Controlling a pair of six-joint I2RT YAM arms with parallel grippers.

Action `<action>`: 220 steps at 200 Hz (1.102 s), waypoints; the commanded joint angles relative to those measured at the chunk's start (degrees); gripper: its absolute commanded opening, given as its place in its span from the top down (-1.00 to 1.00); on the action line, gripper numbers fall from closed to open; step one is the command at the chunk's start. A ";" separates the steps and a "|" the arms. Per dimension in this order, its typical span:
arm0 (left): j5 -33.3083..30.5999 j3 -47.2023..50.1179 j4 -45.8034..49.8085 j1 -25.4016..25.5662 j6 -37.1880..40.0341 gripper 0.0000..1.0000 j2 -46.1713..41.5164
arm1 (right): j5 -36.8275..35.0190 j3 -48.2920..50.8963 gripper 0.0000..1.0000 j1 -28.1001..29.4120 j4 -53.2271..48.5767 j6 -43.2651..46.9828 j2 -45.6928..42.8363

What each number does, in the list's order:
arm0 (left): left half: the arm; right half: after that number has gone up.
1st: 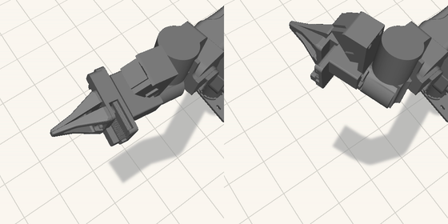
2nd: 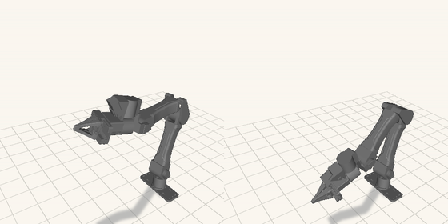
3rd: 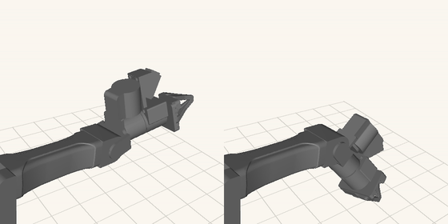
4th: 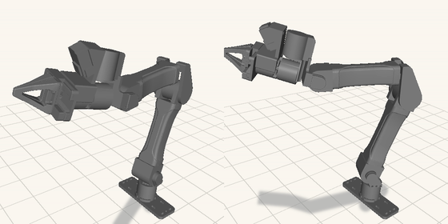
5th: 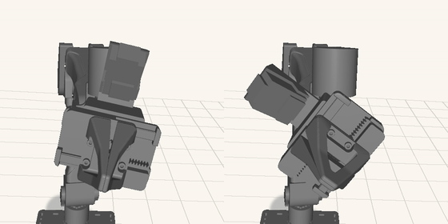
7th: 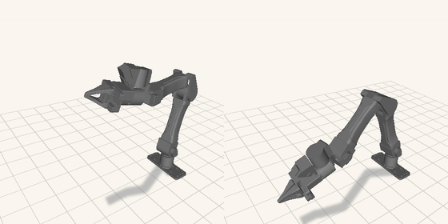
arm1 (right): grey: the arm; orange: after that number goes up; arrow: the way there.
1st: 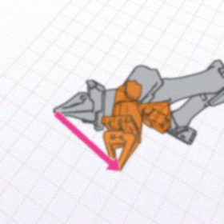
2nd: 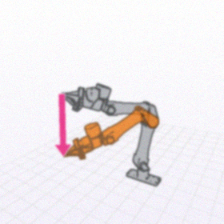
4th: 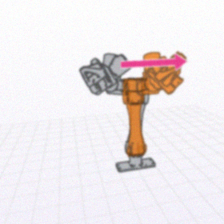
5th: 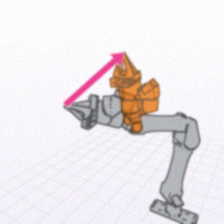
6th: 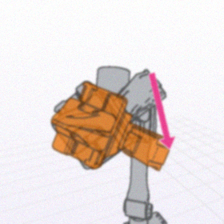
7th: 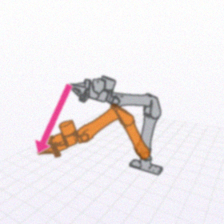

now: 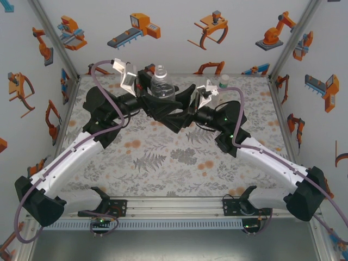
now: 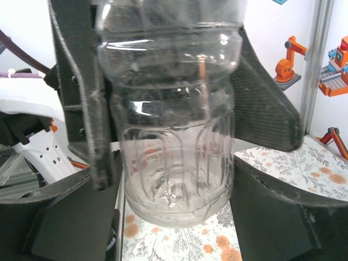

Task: Screw on the bottle caps

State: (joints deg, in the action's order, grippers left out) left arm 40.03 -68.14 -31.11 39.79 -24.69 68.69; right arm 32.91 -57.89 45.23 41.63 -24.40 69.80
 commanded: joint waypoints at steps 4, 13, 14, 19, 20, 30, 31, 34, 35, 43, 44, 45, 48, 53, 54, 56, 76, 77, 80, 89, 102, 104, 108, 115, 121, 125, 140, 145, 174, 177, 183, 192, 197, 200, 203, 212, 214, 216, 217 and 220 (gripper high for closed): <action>-3.37 -1.05 7.30 -0.37 5.35 0.16 -3.39 | 0.26 0.20 -0.46 0.73 -1.98 2.72 -3.82; -4.20 -1.18 9.72 -0.70 6.34 0.18 -4.23 | -0.17 0.31 -0.47 0.73 -4.29 4.11 -4.66; -4.28 -1.15 9.87 -0.73 6.37 0.19 -4.29 | -0.24 0.31 -0.47 0.73 -4.50 4.28 -4.76; -4.57 -1.12 10.79 -0.94 6.64 0.22 -4.75 | -0.63 0.31 -0.48 0.73 -5.95 5.05 -5.33; -4.64 -1.08 10.98 -0.98 6.70 0.23 -4.81 | -0.73 0.36 -0.48 0.73 -6.21 5.28 -5.44; -4.95 -0.87 12.19 -1.65 6.77 0.31 -5.52 | -1.79 0.32 -0.49 0.72 -9.10 6.98 -6.47; -5.00 -0.82 12.29 -1.74 6.72 0.31 -5.59 | -1.92 0.32 -0.49 0.73 -9.46 7.16 -6.63; -4.97 -0.77 12.59 -2.01 6.69 0.34 -5.78 | -2.25 0.34 -0.49 0.73 -10.33 7.60 -6.93; -4.96 -0.73 12.67 -2.05 6.63 0.34 -5.86 | -2.37 0.33 -0.50 0.73 -10.73 7.83 -7.07; -5.01 -0.60 13.58 -2.65 6.30 0.40 -6.37 | -3.03 0.28 -0.50 0.73 -13.22 9.20 -7.88; -5.03 -0.59 13.78 -2.72 6.27 0.41 -6.41 | -3.12 0.26 -0.50 0.69 -13.62 9.37 -7.95; -5.00 -0.59 13.83 -2.84 6.16 0.42 -6.48 | -3.24 0.20 -0.50 0.71 -13.96 9.55 -8.07; -4.97 -0.53 14.23 -3.18 5.94 0.46 -6.54 | -3.47 0.11 -0.50 0.73 -15.05 10.15 -8.32; -4.94 -0.44 14.60 -3.67 5.57 0.53 -6.83 | -3.82 -0.09 -0.50 0.73 -17.19 11.19 -8.70; -4.95 -0.43 14.72 -3.80 5.50 0.56 -6.82 | -3.95 -0.15 -0.50 0.69 -17.63 11.34 -8.75; -4.89 -0.35 14.89 -4.03 5.28 0.60 -6.92 | -4.09 -0.37 -0.50 0.68 -18.69 11.82 -8.90; -5.03 0.68 15.84 -6.11 3.32 0.96 -8.05 | -8.32 -2.25 -0.49 0.65 -29.13 15.60 -9.63; -5.00 0.75 15.87 -6.20 3.28 0.96 -8.18 | -8.57 -2.28 -0.49 0.65 -29.53 15.69 -9.70; -4.98 0.87 15.97 -6.50 2.98 0.96 -8.33 | -9.69 -2.43 -0.49 0.65 -30.77 16.05 -9.73; -5.04 1.45 16.62 -7.28 2.65 0.97 -9.07 | -13.03 -2.93 -0.48 0.44 -34.10 16.69 -9.75; -5.24 1.91 18.14 -8.01 3.08 0.97 -10.40 | -16.40 -3.42 -0.46 -0.25 -37.98 16.76 -9.31; -5.29 1.92 18.40 -8.14 3.25 0.98 -10.50 | -16.69 -3.49 -0.46 -0.33 -38.52 16.80 -9.17; -5.37 1.97 19.16 -8.30 3.70 0.98 -10.85 | -17.37 -3.74 -0.45 -0.62 -39.55 16.71 -8.84; -5.78 1.88 20.66 -8.42 4.35 0.98 -11.48 | -18.90 -4.24 -0.44 -0.99 -41.44 16.63 -8.11; -6.21 1.88 22.07 -8.52 4.99 0.98 -11.97 | -20.56 -4.64 -0.43 -1.25 -43.02 16.38 -7.29; -6.49 1.90 22.93 -8.51 5.43 0.98 -12.20 | -21.64 -4.92 -0.42 -1.46 -43.89 16.10 -6.66; -7.31 1.98 25.77 -8.57 6.69 0.98 -13.29 | -23.95 -5.93 -0.39 -2.30 -46.61 15.42 -3.88; -7.54 2.02 26.50 -8.54 6.88 0.98 -13.73 | -25.10 -6.27 -0.38 -2.57 -47.37 14.77 -2.79; -7.77 2.38 29.96 -8.59 7.90 0.97 -15.61 | -27.93 -8.83 -0.30 -6.19 -50.35 8.52 5.12; -7.84 2.46 30.39 -8.59 7.94 0.97 -15.79 | -28.37 -9.29 -0.28 -6.57 -50.80 7.67 6.04; -7.84 2.48 31.06 -8.67 8.07 0.97 -15.99 | -29.07 -10.45 -0.27 -7.30 -51.77 5.88 7.93; -7.80 2.54 32.39 -8.60 8.37 0.97 -16.37 | -29.90 -12.19 -0.23 -8.54 -53.13 3.34 10.74; -7.78 2.55 32.96 -8.66 8.43 0.97 -16.67 | -30.22 -13.32 -0.20 -9.08 -53.89 2.23 12.34; -7.78 2.54 33.40 -8.65 8.55 0.97 -16.77 | -30.34 -14.05 -0.18 -9.33 -54.34 1.92 13.30; -7.78 2.57 33.75 -8.65 8.66 0.97 -16.94 | -30.35 -14.75 -0.17 -9.57 -54.75 1.91 14.26; -7.91 2.82 34.46 -8.64 8.94 0.97 -17.50 | -31.10 -16.87 -0.15 -10.02 -56.18 1.82 17.10; -7.94 2.90 34.61 -8.62 8.95 0.97 -17.63 | -31.36 -17.38 -0.15 -10.06 -56.45 1.82 17.64; -7.99 2.96 34.67 -8.62 8.95 0.97 -17.73 | -31.55 -17.84 -0.15 -10.12 -56.80 1.79 18.13; -8.02 3.07 34.69 -8.65 8.95 0.97 -17.77 | -31.61 -18.08 -0.15 -10.14 -56.95 1.80 18.55; -8.18 3.22 34.76 -8.66 8.97 0.97 -17.97 | -31.83 -18.90 -0.14 -10.24 -57.46 1.89 19.61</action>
State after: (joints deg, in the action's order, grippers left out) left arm 32.47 -66.06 0.84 31.46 -17.52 52.42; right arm 4.91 -71.02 35.99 -10.90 -18.46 84.64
